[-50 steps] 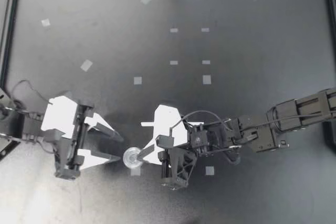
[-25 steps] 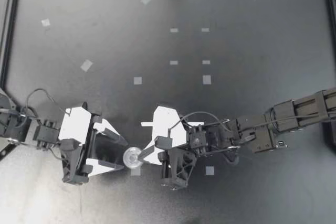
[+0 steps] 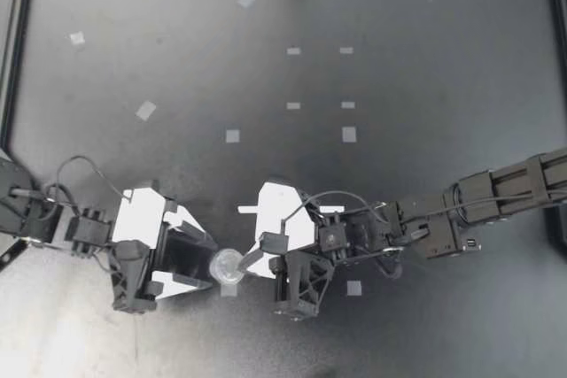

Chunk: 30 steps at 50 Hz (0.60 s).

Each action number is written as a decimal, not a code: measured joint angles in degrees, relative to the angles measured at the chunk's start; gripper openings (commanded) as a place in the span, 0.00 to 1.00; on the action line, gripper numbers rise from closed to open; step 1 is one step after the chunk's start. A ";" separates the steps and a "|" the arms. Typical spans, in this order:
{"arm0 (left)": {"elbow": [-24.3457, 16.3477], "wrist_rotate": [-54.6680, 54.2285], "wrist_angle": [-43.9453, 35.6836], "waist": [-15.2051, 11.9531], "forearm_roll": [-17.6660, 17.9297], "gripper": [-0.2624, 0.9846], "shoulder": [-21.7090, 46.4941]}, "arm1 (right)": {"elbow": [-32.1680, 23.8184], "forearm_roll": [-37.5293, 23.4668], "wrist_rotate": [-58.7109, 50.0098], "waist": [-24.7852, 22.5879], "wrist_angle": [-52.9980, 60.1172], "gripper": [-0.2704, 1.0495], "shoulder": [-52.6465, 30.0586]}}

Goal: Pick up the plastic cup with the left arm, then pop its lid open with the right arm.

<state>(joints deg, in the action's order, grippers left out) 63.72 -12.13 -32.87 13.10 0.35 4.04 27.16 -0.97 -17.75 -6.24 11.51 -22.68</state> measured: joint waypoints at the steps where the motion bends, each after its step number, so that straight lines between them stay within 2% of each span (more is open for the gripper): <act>1: -0.18 0.00 0.00 -0.09 0.00 0.72 0.26 | 0.00 0.00 0.00 0.00 -0.26 0.17 0.00; 14: -2.11 -0.18 0.62 0.00 0.00 0.72 1.23 | -0.09 -0.09 0.00 0.00 -1.41 0.17 0.00; 30: -4.48 -7.91 6.33 0.18 0.00 0.72 2.29 | -0.09 0.00 0.00 0.00 -1.41 0.17 0.00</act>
<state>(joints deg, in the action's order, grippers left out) 59.24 -20.04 -26.54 13.27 0.35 6.33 27.07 -0.97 -17.75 -6.24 10.11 -22.68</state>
